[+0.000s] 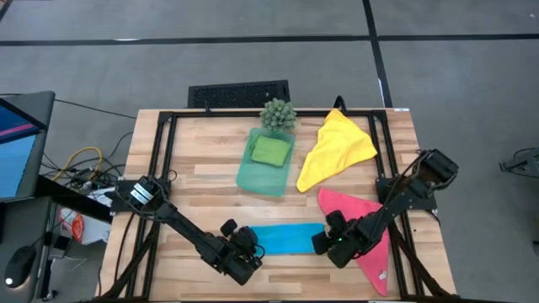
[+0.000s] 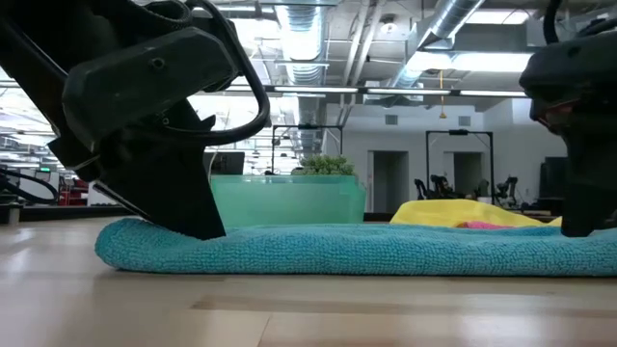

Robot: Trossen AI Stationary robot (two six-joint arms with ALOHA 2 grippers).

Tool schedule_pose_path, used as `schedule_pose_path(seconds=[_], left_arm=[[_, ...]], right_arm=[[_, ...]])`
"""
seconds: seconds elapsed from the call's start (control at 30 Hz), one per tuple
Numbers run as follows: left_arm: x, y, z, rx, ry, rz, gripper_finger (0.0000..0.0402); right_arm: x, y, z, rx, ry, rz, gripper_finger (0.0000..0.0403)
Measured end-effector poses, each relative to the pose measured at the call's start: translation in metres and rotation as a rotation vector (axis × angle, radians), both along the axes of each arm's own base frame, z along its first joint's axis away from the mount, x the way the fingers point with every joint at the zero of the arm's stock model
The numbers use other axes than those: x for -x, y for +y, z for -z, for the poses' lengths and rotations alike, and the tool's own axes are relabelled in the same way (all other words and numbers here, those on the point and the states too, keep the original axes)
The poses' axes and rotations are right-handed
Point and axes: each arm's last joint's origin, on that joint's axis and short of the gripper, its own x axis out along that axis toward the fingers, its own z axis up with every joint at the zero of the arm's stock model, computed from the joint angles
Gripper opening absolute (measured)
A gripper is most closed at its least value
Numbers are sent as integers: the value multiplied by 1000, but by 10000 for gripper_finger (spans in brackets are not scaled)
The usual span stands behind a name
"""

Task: Fold microfiber towels
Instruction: Fold the blue micro fiber cloth

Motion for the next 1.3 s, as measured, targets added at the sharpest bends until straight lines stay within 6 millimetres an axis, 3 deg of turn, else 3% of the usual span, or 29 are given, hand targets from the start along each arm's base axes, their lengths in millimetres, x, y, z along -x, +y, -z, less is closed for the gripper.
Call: schedule_pose_path(seconds=[0.2, 0.63, 0.87, 0.97, 1.1, 1.3], left_arm=[[-1, 0, 0, 5, -5, 6, 119], [-2, -1, -1, 13, 1, 12, 119], [-14, -8, -25, -19, 62, 112, 119], [-24, -9, -42, -76, 54, 159, 119], [-32, -3, -51, -152, 31, 164, 119], [-67, 14, -46, -10, -169, 282, 108]], right_arm=[[-3, -1, 5, 5, 3, -1, 240], [-11, -3, 6, -14, -14, -42, 108], [-11, -3, 6, -9, -16, -42, 19], [-11, -3, 6, -8, -16, -42, 11], [-11, -3, 6, -12, -12, -42, 23], [-10, -3, 4, -25, -6, -47, 13]])
